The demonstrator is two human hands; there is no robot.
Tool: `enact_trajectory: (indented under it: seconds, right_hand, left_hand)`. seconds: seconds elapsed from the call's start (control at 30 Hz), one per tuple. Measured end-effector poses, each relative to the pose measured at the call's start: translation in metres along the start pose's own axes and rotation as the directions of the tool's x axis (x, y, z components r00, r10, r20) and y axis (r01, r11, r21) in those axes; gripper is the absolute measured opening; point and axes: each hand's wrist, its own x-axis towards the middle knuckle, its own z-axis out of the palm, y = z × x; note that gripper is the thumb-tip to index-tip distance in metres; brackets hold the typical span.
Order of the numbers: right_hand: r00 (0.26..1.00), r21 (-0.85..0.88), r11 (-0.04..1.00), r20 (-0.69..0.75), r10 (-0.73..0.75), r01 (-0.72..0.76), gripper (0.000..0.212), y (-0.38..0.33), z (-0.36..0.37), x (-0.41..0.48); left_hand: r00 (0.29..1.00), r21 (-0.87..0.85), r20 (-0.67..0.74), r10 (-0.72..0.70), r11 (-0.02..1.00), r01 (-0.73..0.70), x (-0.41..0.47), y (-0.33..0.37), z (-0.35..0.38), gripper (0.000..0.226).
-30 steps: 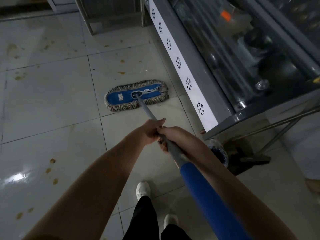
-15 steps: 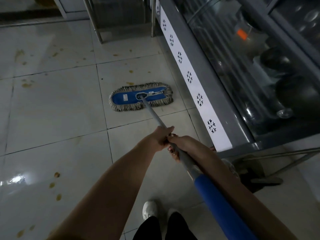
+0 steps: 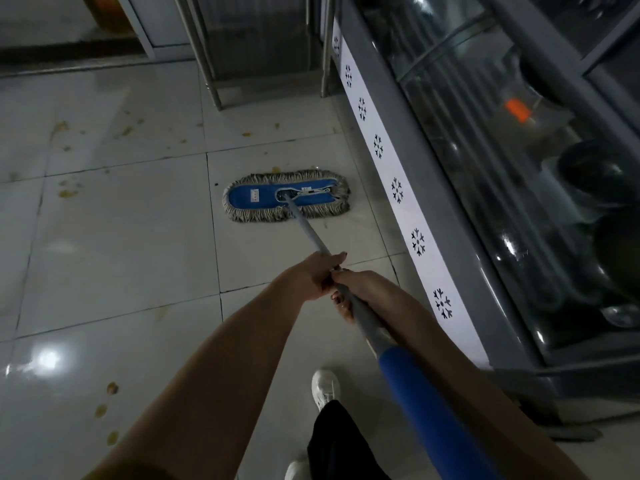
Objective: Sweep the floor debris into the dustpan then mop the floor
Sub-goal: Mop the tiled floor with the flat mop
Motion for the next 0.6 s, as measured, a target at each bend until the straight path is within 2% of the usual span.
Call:
enact_trajectory:
  seconds: [0.27,0.6]
  right_hand:
    - [1.0,-0.066,0.998,-0.01,0.006,-0.007,0.034,-0.094,-0.003,0.044]
    - [1.0,-0.053,0.999,-0.017,-0.011,0.01,0.031,-0.214,0.03,0.102]
  left_hand:
    - [1.0,-0.03,-0.012,0.012,0.999,-0.013,0.057,0.084,0.004,0.018]
    - [1.0,-0.002,-0.004,0.022,1.0,-0.022,0.114,0.205,-0.023,0.017]
